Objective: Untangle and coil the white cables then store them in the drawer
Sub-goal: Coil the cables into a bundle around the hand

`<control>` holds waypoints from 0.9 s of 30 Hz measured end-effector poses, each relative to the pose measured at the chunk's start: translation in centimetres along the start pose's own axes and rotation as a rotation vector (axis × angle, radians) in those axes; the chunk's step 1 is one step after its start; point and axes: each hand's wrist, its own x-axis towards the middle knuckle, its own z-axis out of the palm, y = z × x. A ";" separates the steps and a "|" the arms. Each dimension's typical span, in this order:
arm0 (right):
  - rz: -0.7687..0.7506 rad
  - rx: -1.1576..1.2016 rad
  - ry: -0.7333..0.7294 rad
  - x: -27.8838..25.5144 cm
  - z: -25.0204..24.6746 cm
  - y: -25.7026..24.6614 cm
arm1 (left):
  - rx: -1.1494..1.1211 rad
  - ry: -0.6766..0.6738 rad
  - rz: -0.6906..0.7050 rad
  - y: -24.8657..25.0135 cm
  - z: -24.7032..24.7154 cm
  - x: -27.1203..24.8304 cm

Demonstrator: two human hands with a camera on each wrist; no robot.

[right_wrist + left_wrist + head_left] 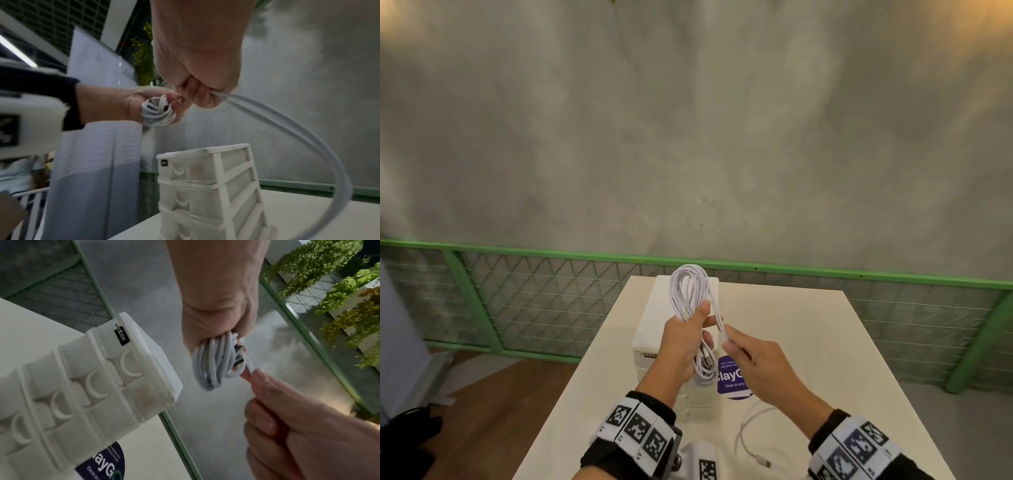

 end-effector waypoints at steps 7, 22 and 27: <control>-0.035 -0.088 0.073 0.5 0.5 -0.5 | -0.056 -0.103 -0.050 -0.1 0.3 -0.2; -0.057 -0.438 -0.260 1.0 0.2 -0.2 | -0.056 0.135 -0.135 -0.6 0.2 1.5; 0.056 -0.213 -0.205 -0.2 -0.8 3.5 | -0.204 0.134 -0.090 1.6 -2.6 2.6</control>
